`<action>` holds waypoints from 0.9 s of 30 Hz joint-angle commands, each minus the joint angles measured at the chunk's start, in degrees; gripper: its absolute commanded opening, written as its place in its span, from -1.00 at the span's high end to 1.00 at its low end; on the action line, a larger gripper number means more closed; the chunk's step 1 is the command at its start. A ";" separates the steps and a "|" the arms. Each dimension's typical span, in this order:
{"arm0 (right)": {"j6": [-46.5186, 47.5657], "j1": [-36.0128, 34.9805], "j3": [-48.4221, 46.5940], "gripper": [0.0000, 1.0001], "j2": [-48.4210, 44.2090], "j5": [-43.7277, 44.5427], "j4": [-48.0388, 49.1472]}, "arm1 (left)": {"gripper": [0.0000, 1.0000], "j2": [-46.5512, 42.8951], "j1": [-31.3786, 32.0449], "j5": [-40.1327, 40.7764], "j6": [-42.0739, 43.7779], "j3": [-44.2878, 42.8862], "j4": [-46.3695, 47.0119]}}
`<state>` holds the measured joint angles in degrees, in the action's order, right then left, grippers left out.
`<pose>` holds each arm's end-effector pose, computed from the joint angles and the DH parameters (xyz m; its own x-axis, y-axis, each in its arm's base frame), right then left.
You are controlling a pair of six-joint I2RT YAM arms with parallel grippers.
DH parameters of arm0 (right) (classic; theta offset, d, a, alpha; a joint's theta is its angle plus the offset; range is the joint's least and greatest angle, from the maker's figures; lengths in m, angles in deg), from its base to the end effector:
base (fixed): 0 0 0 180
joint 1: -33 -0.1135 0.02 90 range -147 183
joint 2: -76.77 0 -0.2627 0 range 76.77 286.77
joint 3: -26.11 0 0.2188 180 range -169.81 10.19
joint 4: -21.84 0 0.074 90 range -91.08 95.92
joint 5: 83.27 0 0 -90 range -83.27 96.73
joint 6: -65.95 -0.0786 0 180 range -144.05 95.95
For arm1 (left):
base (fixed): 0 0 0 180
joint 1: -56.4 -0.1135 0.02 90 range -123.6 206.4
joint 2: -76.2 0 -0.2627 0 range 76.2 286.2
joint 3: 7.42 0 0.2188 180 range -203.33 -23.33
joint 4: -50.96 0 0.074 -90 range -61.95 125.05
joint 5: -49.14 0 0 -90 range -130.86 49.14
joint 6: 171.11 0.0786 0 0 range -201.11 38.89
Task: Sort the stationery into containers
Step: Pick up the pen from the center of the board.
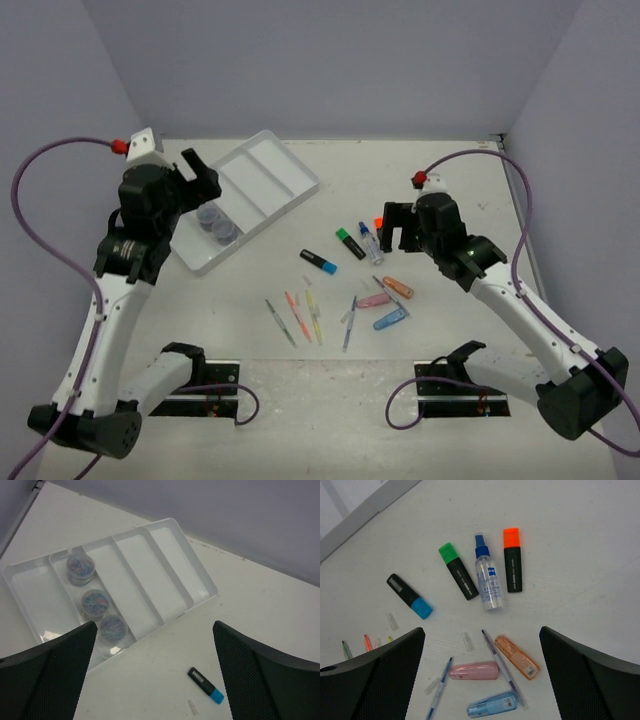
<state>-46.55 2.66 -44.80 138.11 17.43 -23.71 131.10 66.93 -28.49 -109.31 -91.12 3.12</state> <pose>0.2077 0.1047 0.2915 -0.6088 0.0794 -0.7894 -0.1447 0.9672 0.2089 0.2029 -0.0206 0.3846 -0.2729 -0.4188 -0.8661 -0.1697 0.9071 -0.3851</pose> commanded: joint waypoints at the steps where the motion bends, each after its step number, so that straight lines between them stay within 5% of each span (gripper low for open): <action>1: -1.33 -4.61 -3.17 -0.98 4.25 1.37 -1.97 | -1.00 -5.25 0.54 -1.34 3.55 10.27 -2.80; 11: -12.45 -20.12 -6.93 -0.87 18.19 4.75 -5.92 | -1.00 -13.03 1.04 -0.15 3.36 21.85 -0.79; 22: -23.66 -34.04 -11.18 -0.27 29.38 9.99 -7.39 | -1.00 -12.81 1.42 0.43 4.48 21.35 -0.43; 27: -21.52 -38.80 -15.56 -0.12 33.86 7.72 -4.11 | -1.00 -13.56 1.27 8.93 0.99 19.38 -3.99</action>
<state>-66.81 -33.11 -54.89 169.76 24.07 -30.61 119.06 68.17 -26.58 -105.84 -69.44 0.20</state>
